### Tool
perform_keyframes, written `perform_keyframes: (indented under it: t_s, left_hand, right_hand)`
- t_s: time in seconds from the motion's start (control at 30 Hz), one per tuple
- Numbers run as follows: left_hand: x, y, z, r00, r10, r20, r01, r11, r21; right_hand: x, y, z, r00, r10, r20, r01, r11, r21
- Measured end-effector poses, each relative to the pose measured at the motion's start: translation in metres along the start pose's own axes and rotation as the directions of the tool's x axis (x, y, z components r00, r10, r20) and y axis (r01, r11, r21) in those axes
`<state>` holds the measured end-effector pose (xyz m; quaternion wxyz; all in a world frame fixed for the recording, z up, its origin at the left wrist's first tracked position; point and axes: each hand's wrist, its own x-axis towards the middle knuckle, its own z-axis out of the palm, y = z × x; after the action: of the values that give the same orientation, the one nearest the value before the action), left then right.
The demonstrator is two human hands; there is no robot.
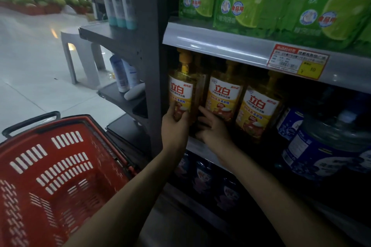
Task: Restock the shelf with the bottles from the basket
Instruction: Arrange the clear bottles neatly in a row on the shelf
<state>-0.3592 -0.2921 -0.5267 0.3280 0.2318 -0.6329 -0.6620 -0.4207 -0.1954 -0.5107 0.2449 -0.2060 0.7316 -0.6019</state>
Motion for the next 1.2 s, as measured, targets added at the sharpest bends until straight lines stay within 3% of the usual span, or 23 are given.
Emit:
perform_keyframes:
  t_s: [0.1,0.47,0.57,0.8,1.2]
  left_hand:
    - [-0.001,0.0,0.001,0.999,0.019,0.029,-0.019,1.0,-0.013]
    - [0.001,-0.002,0.004,1.0,0.014,0.0,-0.014,1.0,-0.006]
    - [0.001,-0.006,0.001,0.999,0.039,0.013,-0.039,0.996,0.082]
    - [-0.005,-0.019,-0.005,0.991,0.116,0.07,-0.134,0.905,0.405]
    - [-0.023,-0.021,0.057,0.956,0.179,0.235,-0.248,0.918,0.31]
  right_hand:
    - [0.001,-0.001,0.005,1.0,0.012,0.014,-0.013,0.995,0.097]
    - [0.01,0.006,0.014,1.0,-0.011,-0.004,0.011,0.999,0.03]
    - [0.009,0.006,0.011,1.0,-0.02,-0.016,0.02,1.0,0.013]
    - [-0.01,0.007,-0.023,0.972,-0.174,-0.16,0.138,0.967,-0.213]
    - [-0.055,0.008,-0.074,0.881,-0.143,-0.451,0.026,0.966,-0.256]
